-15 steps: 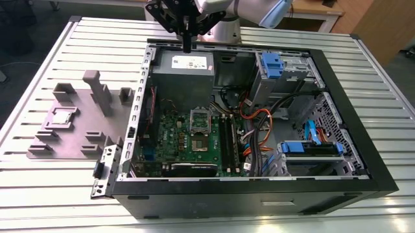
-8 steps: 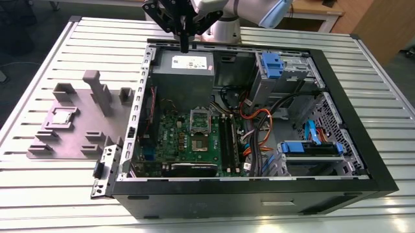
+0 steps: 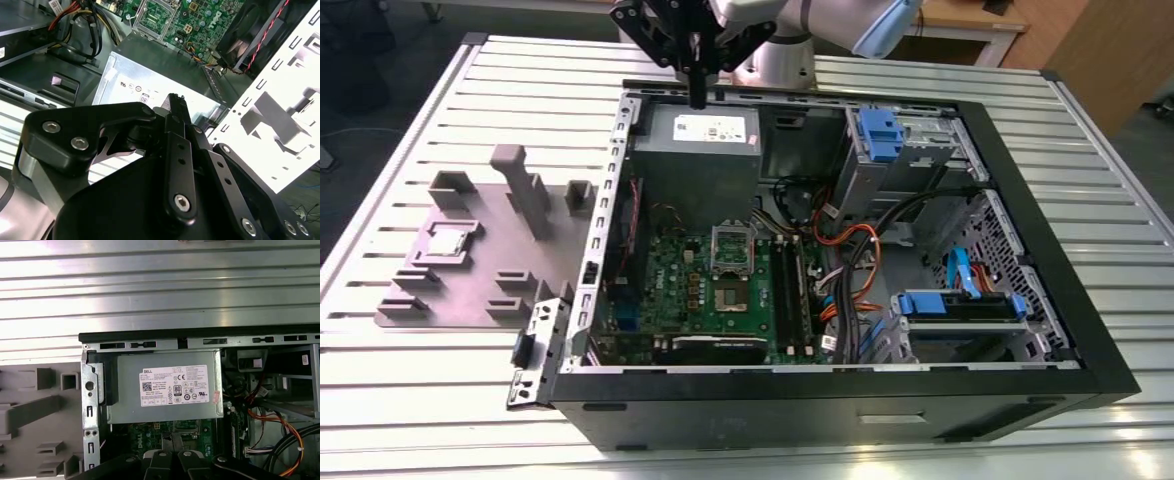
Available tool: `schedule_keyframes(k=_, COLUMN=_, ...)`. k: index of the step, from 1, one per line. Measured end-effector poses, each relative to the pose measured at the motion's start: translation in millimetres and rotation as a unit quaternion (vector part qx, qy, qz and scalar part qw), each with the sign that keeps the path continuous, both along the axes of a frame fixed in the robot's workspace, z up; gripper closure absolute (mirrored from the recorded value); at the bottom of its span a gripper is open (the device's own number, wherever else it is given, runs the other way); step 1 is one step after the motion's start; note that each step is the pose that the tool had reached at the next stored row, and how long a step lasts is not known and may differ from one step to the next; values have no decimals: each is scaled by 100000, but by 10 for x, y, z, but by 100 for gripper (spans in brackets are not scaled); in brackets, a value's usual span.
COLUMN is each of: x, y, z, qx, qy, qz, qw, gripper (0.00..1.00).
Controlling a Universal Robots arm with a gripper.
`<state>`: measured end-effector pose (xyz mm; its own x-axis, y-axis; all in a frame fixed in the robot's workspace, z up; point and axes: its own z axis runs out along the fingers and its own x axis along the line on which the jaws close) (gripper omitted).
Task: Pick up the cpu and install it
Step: 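Reach for the cpu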
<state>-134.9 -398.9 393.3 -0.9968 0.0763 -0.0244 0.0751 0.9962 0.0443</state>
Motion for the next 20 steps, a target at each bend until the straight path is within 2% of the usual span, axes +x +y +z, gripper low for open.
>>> schedule_keyframes(k=20, x=-41, y=0, z=0, qx=3, qy=-2, qz=2, qw=100000, gripper=89)
